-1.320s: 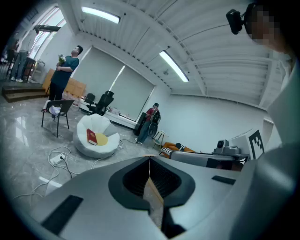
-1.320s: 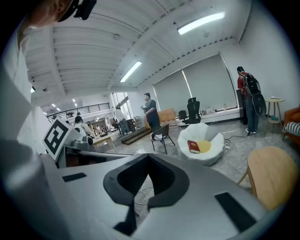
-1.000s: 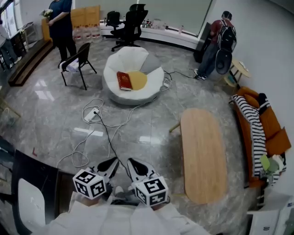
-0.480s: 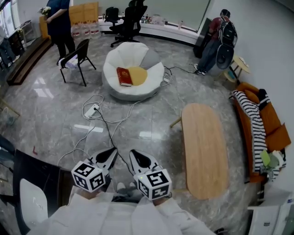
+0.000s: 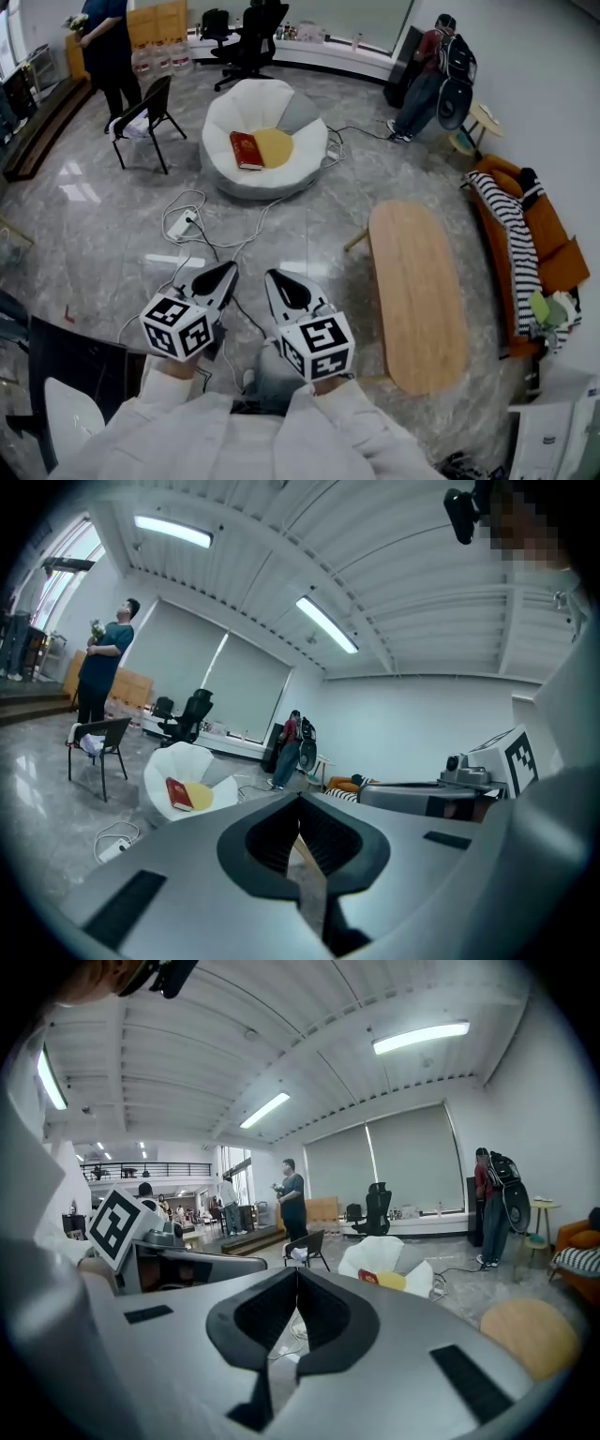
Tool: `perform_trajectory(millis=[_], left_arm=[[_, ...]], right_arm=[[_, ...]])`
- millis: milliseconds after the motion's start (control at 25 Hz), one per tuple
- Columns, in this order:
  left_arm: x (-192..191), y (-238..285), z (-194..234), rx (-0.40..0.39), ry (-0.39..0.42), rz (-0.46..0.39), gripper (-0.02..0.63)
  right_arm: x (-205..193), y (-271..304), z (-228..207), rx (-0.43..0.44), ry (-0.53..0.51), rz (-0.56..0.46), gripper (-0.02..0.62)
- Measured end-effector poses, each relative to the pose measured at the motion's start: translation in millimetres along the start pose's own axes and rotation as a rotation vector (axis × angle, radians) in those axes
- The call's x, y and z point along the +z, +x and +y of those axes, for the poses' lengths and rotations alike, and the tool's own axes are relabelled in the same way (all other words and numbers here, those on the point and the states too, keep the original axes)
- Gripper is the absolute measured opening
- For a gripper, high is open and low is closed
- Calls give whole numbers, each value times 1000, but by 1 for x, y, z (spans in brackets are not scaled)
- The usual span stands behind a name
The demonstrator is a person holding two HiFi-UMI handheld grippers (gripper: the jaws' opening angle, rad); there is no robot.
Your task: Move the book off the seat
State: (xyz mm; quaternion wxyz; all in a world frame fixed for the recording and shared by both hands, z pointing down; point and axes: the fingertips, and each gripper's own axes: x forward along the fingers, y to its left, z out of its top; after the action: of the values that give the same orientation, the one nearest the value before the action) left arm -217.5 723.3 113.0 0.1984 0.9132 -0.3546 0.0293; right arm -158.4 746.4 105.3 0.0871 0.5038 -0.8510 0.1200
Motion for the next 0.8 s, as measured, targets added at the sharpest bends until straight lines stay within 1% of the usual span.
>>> perform_trajectory(millis=[80, 240, 440, 600, 800], left_arm=[[3, 4, 5, 6, -7, -6, 6], [3, 20, 19, 17, -12, 9, 6], [25, 53, 41, 39, 19, -5, 6], [44, 96, 69, 63, 8, -24, 6], [76, 163, 99, 86, -2, -46, 6]], right_arm=[[0, 5, -4, -3, 2, 4, 12], [-2, 24, -17, -4, 17, 13, 12], [20, 61, -41, 12, 4, -25, 12], [35, 98, -75, 36, -14, -26, 12], [60, 148, -137, 54, -12, -24, 12]])
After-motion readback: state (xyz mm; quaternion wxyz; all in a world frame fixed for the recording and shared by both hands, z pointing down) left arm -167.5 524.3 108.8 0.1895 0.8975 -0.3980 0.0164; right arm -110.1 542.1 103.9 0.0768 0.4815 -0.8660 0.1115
